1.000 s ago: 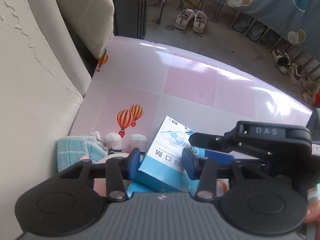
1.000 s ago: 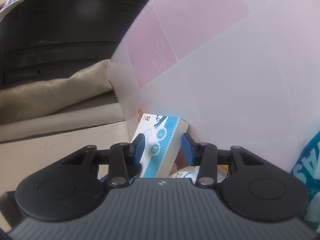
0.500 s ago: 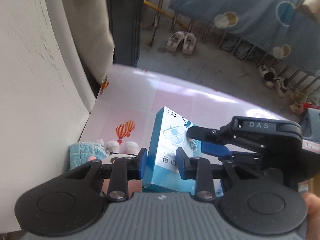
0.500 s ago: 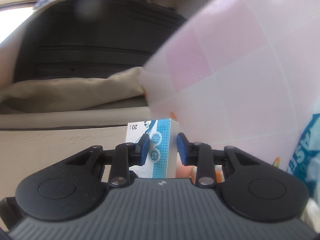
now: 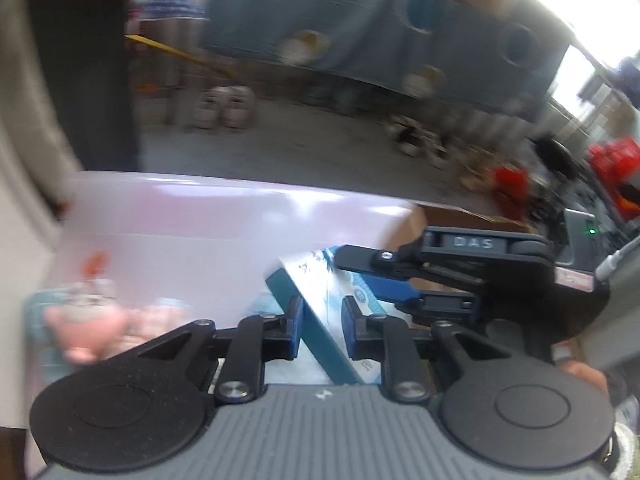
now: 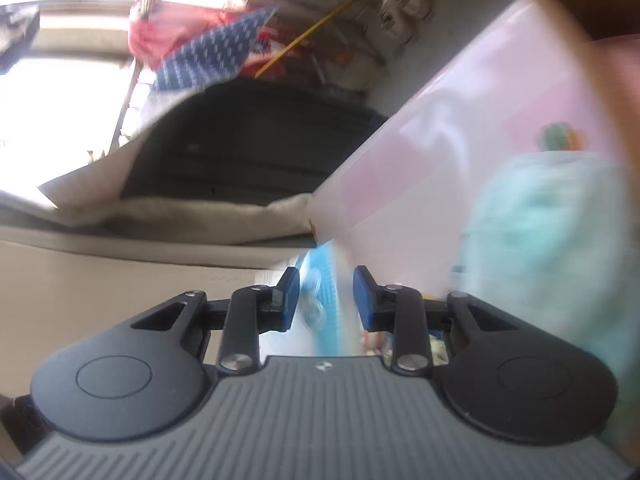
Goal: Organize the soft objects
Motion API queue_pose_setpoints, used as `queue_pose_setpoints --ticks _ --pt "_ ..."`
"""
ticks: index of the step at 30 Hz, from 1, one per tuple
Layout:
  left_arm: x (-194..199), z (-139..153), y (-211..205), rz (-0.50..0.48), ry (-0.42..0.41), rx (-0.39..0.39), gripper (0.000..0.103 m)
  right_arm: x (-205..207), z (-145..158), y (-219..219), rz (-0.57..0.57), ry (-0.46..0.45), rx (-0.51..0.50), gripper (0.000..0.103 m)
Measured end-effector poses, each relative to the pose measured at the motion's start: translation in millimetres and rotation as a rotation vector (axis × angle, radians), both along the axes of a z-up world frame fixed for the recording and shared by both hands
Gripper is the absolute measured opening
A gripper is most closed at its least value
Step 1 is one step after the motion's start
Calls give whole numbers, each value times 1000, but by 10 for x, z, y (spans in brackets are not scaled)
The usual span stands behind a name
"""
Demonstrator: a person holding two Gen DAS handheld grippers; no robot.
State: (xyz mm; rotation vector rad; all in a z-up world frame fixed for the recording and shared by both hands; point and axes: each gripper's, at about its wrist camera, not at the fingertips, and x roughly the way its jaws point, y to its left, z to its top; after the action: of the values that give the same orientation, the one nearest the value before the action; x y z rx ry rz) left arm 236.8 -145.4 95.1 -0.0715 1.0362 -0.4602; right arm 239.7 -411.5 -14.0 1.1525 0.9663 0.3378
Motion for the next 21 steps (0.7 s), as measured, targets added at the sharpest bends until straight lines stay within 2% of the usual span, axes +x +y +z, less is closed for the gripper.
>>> queue_pose_setpoints --ticks 4,7,11,14,17,21 --pt "-203 -75 -767 -115 -6 -2 21 -424 -44 -795 -107 9 -34 29" --pt "-277 -243 -1233 -176 37 -26 20 -740 -162 -1409 -195 29 -39 29" --pt "-317 -473 -1763 -240 84 -34 20 -1018 -239 -2003 -279 33 -68 29" --pt "-296 -635 -2124 -274 117 -67 20 -1092 -276 -2326 -319 25 -74 27" --pt "-261 -801 -2434 -280 139 -70 20 -1076 -229 -2490 -344 11 -155 27" --pt "-214 -915 -2590 -268 149 -53 21 -1107 -244 -2597 -363 -10 -189 27"
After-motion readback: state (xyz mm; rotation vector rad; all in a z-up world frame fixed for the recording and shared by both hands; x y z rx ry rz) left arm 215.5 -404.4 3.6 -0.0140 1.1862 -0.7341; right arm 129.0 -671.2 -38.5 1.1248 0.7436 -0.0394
